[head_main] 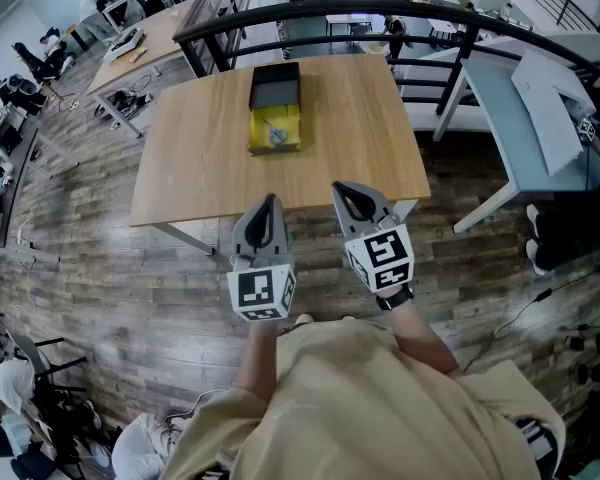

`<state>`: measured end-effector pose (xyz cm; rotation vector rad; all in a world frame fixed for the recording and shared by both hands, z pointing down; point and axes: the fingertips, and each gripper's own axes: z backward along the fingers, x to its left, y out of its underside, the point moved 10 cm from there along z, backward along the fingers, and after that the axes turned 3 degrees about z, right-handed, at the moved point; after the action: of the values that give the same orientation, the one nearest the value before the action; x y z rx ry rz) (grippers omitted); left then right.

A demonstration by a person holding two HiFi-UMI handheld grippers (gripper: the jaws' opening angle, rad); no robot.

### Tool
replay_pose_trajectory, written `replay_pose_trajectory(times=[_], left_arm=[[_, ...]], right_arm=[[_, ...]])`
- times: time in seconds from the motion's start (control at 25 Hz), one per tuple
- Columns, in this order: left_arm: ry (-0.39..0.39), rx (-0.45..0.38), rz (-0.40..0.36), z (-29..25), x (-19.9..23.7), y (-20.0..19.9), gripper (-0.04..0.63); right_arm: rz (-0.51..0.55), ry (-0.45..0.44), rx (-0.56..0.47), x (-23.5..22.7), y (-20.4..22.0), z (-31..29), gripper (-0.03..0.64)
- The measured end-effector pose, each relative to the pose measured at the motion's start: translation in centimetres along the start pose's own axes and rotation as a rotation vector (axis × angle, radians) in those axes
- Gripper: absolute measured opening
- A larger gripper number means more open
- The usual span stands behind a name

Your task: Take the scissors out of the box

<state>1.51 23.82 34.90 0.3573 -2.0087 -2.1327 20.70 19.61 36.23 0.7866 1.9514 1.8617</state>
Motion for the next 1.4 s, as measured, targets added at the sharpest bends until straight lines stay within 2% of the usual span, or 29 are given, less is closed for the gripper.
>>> replay_pose_trajectory(times=[0.4, 0.72, 1.0, 1.4], left_arm=[[-0.027, 0.027, -0.012, 2.3, -2.8, 0.6, 0.011], [-0.048, 0.071, 0.039, 2.0, -2.2, 2.9, 0.011], [-0.033, 0.069, 0.060, -2.8, 1.5, 4.4, 0.011], [0.016, 0.018, 0.079, -12.2, 9.8, 3.8, 0.011]], right_arm=[[-0.093, -0.019, 0.013, -0.4, 1.5, 2.0, 0.014], [-0.103, -0.072, 0.095, -0.1, 3.7, 0.4, 0.014], [-0.097, -0.068, 0.121, -1.5, 4.3, -4.9, 0.014], [-0.059, -0.061, 0.108, -3.2, 1.6, -16.4, 0.014]])
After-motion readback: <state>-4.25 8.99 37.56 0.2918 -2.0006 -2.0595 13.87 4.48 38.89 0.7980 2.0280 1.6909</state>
